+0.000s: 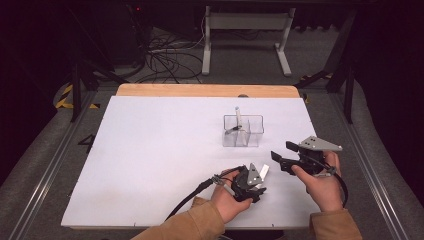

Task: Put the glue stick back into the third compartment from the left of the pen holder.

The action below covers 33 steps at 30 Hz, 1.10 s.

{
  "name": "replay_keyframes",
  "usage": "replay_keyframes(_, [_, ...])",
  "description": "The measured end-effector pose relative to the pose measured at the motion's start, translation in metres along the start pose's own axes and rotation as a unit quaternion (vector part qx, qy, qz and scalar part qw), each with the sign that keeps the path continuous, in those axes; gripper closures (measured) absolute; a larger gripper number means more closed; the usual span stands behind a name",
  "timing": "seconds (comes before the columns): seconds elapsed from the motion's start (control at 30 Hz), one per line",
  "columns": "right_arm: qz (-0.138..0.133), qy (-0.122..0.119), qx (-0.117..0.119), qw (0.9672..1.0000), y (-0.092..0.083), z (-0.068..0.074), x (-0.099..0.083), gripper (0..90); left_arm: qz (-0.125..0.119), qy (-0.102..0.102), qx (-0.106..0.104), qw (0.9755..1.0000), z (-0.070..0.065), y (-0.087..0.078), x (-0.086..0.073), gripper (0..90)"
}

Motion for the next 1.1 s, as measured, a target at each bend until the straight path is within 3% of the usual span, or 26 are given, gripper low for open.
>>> replay_keyframes(0.23, [0.002,0.0,0.001,1.0,0.001,0.001,-0.001,30.9,0.013,-0.008,-0.008,0.9999,0.0,0.0,-0.003,63.7])
replay_keyframes(0.6, [0.002,-0.001,0.002,1.0,0.002,0.002,-0.001,31.0,0.009,-0.005,-0.01,0.9999,0.0,-0.003,-0.003,64.8])
replay_keyframes(0.8, [-0.007,-0.001,0.005,1.0,0.0,0.004,0.002,32.7,-0.002,0.013,-0.017,0.9998,0.004,-0.015,0.001,64.9])
replay_keyframes(1.1, [-0.024,-0.005,0.03,0.9993,-0.004,0.012,0.009,34.7,-0.027,0.037,-0.031,0.9985,0.021,-0.047,0.011,65.0])
Point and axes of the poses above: each handheld gripper's, and its own axes: y roughly forward along the jaws, x roughly out of its top, z roughly to its left, the point moved 10 cm from there along y, roughly forward along the jaws, and after that the axes turned 10 degrees about x, right-handed, at the moved point
